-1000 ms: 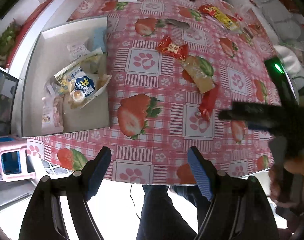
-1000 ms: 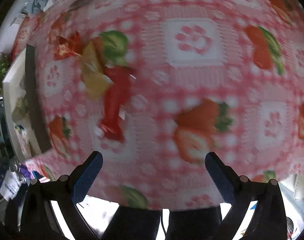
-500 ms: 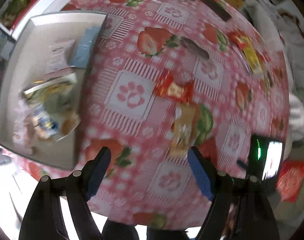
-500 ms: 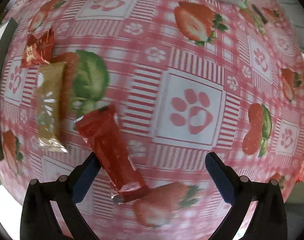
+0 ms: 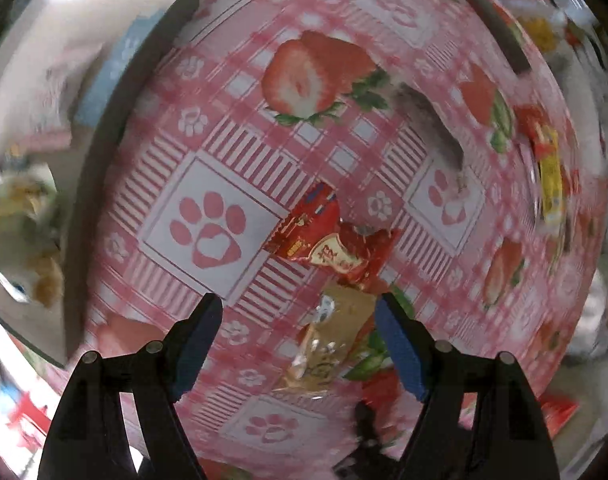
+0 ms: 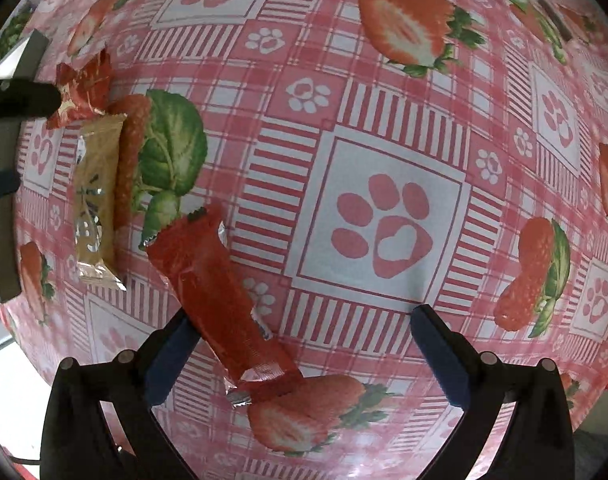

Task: Organize snacks
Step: 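Grasp the red stick packet with the right tool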

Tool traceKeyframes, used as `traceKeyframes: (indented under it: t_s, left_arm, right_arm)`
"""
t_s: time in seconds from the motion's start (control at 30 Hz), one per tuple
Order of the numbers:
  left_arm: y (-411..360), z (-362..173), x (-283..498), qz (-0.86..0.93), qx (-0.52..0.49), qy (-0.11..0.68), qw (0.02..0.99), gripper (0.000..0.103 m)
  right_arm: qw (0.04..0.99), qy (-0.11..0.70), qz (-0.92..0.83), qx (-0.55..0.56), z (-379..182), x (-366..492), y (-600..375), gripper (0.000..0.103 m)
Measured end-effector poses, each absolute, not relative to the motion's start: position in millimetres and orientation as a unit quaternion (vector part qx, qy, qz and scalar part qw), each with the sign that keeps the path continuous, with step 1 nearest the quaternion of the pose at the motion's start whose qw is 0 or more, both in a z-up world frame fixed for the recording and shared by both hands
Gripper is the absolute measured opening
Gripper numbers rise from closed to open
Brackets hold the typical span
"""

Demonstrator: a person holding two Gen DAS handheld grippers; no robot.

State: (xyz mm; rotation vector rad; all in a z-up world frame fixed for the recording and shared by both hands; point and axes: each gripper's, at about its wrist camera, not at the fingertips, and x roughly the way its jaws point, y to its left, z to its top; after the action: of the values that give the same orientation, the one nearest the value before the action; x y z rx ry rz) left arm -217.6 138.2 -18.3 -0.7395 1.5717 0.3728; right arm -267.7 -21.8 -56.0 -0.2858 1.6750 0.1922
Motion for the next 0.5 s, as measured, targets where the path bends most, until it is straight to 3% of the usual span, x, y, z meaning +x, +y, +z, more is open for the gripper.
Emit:
traceKeyframes:
  t_s: [0.13, 0.43, 0.5]
  left_arm:
    - [152.7, -24.0, -216.9, 0.201, -0.390, 0.659, 0.611, 0.082]
    - [135.9, -43.0, -198.5, 0.210, -0.365, 0.687, 0.593, 0.082]
    - [126.7, -47.2, -194.1, 0.210, -0.344, 0.698, 0.592, 0.082]
  right_arm:
    - [0.656, 0.738, 0.090, -0.133, -57.8, -265.9, -19.4, 0.103]
    - [0.657, 0.715, 0.136, -0.196, -54.6, -260.4, -0.3, 0.103]
    - [0.657, 0.715, 0.142, -0.193, -52.6, -260.0, 2.6, 0.093]
